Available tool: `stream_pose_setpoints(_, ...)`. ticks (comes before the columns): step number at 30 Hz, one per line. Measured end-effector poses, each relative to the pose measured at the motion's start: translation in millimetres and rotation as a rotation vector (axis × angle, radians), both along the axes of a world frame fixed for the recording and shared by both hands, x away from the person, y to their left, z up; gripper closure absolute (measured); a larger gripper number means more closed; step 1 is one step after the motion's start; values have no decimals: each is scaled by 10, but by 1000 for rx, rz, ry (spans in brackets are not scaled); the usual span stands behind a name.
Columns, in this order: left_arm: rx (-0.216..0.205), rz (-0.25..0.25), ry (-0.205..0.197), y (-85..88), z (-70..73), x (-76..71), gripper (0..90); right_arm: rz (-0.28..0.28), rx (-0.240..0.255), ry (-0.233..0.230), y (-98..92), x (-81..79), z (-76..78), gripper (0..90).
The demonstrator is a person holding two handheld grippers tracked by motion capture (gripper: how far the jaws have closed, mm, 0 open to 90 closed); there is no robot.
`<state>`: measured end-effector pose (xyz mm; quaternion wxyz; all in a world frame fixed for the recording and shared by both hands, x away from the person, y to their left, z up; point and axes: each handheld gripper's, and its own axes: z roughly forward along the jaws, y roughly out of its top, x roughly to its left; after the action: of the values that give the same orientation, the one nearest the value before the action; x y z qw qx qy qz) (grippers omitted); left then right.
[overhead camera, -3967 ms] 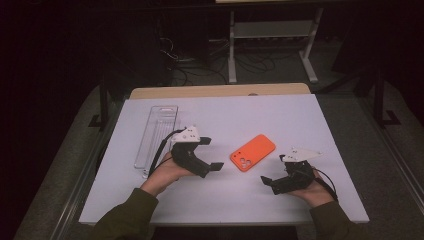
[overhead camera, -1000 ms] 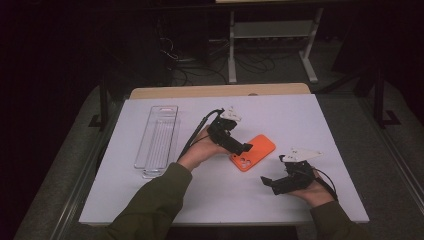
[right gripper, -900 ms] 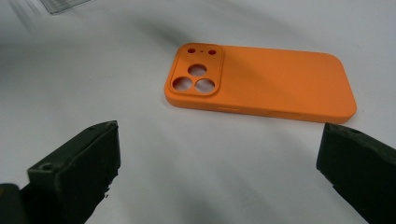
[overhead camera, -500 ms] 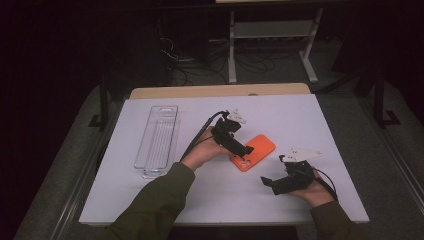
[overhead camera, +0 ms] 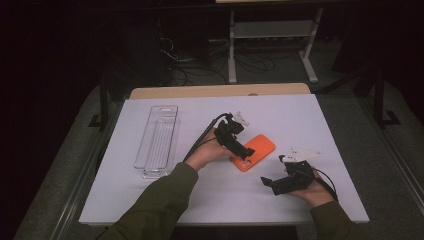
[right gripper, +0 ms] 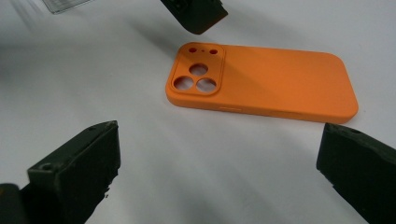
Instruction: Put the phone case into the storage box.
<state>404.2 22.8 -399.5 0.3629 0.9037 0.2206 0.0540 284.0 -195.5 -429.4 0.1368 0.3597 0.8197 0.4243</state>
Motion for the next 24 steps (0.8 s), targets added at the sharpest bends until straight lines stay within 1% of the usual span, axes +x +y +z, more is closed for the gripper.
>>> stream_pose_setpoints(1, -3, 3, 8, -11, -10, -2, 0, -1, 0, 2, 0, -1, 0, 0)
stream_pose_setpoints(3, 10, -3, 8, -21, -25, 4, 0, 0, 1, 1, -1, 1, 0, 0)
stream_pose_setpoints(4, 8, 3, 11, -32, -36, 0, 0, 0, 1, 1, -1, 0, 0, 0)
stream_pose_setpoints(5, 18, 0, 13, -35, -40, 3, 0, 1, 1, 1, -1, 0, 0, 0)
stream_pose_setpoints(7, 23, 3, 18, -45, -54, 3, 0, 1, 0, 1, -1, -1, 0, 0)
stream_pose_setpoints(8, 23, 3, 21, -51, -61, 2, 0, 1, 1, 3, -1, -2, 1, 0)
stream_pose_setpoints(9, 14, 8, 22, -62, -75, -1, 0, 0, 1, 3, -1, -2, 2, 0)
stream_pose_setpoints(10, 22, 5, 22, -66, -77, -1, 0, 1, 1, 2, -3, -2, 3, 0)
stream_pose_setpoints(11, 9, 13, 28, -79, -88, -8, 0, 1, 2, 3, -3, -1, 3, 0)
stream_pose_setpoints(13, 23, 4, 23, -86, -94, -6, 0, 1, 2, 4, -3, -1, 2, 0)
stream_pose_setpoints(14, 13, 10, 32, -98, -104, -13, 0, 1, 1, 5, -3, -1, 2, 0)
stream_pose_setpoints(16, 20, 8, 31, -109, -121, -17, 0, 3, 2, 7, -3, -2, 3, 0)
stream_pose_setpoints(17, 29, 2, 29, -109, -127, -16, 0, 3, 2, 6, -3, -1, 2, 0)
stream_pose_setpoints(19, 19, 11, 35, -128, -149, -28, 0, 2, 2, 7, -5, -2, 3, 0)
stream_pose_setpoints(20, 33, 5, 31, -129, -154, -28, 0, 3, 2, 7, -5, -2, 4, 0)
stream_pose_setpoints(21, 25, 14, 34, -141, -167, -37, 0, 3, 2, 6, -5, -3, 4, 0)
stream_pose_setpoints(22, 40, 4, 33, -139, -168, -34, 0, 4, 2, 7, -4, -4, 4, 0)
stream_pose_setpoints(23, 38, 5, 34, -146, -181, -38, 0, 3, 3, 8, -2, -5, 4, 0)
stream_pose_setpoints(24, 46, 1, 36, -148, -183, -40, 0, 3, 4, 8, -2, -6, 5, 0)
